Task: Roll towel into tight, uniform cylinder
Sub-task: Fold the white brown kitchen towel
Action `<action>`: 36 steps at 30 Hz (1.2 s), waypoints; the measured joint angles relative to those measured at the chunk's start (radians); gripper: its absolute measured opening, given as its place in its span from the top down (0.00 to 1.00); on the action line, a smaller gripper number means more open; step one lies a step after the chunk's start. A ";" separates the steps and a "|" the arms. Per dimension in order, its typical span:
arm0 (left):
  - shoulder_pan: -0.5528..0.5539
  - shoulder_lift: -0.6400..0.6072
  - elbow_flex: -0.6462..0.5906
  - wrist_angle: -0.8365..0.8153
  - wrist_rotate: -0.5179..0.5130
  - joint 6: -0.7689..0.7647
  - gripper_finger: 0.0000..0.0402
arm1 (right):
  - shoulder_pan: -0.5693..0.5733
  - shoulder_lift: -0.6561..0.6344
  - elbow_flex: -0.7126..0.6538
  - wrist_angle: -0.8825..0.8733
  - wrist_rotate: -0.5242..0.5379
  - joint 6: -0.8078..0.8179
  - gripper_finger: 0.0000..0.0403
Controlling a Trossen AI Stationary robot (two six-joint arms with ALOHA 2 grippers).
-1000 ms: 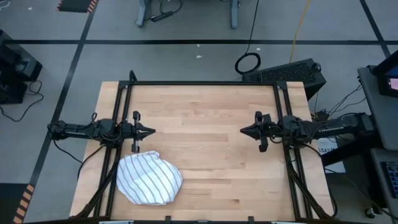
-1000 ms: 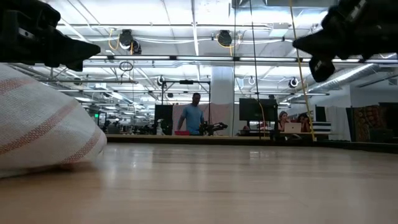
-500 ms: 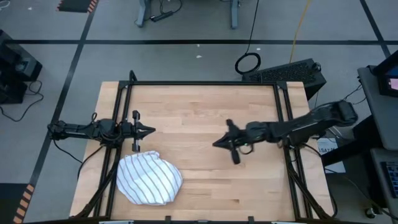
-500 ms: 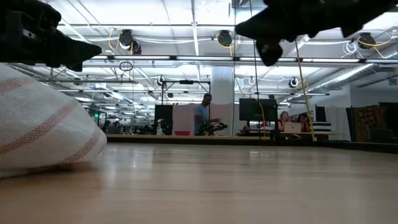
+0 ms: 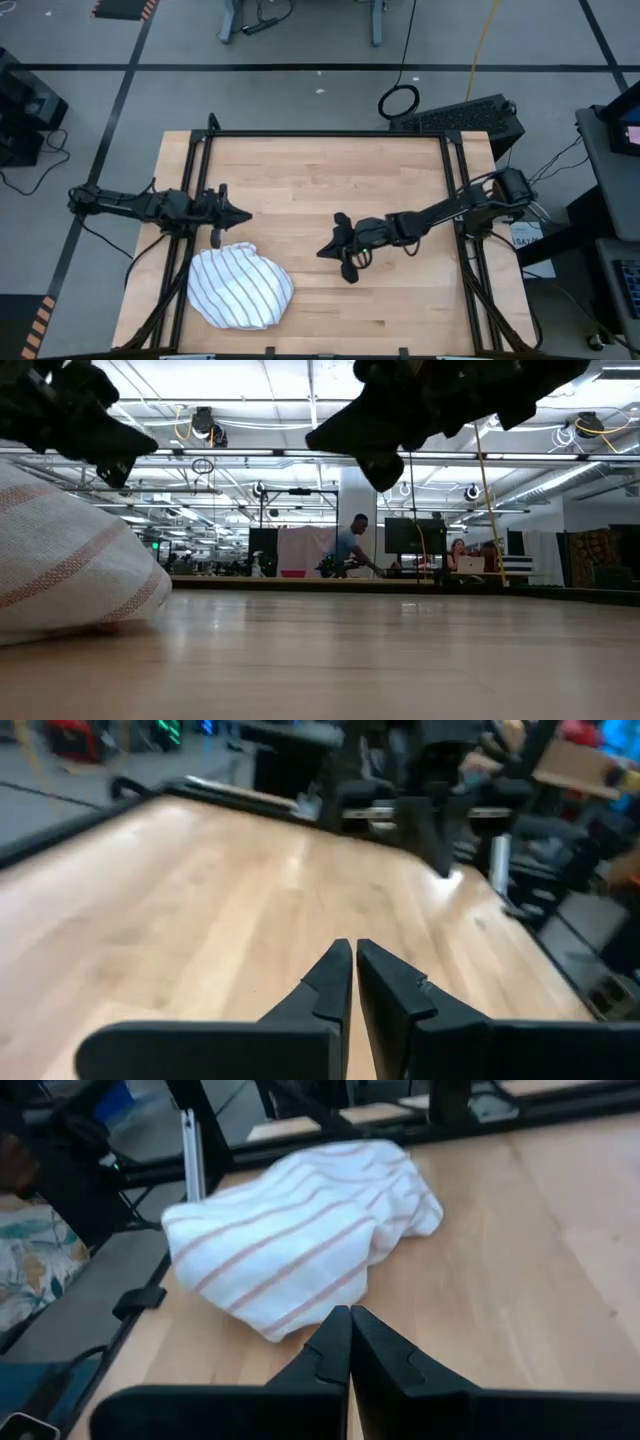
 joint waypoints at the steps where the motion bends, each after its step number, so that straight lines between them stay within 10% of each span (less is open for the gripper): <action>1: -0.015 0.042 0.029 -0.004 0.003 -0.013 0.93 | 0.000 0.012 0.006 -0.005 -0.001 0.000 1.00; 9: -0.155 0.458 0.327 -0.217 0.003 -0.141 0.91 | 0.000 0.052 0.014 -0.062 -0.001 0.000 1.00; 17: -0.268 0.787 0.475 -0.476 0.004 -0.413 0.62 | 0.000 0.052 0.014 -0.147 -0.001 -0.018 1.00; 23: -0.316 0.879 0.481 -0.605 0.026 -0.568 0.48 | 0.000 0.052 0.014 -0.154 -0.002 -0.059 1.00; 36: -0.351 0.985 0.408 -0.656 0.067 -0.574 0.53 | 0.000 0.052 0.014 -0.179 -0.001 -0.107 1.00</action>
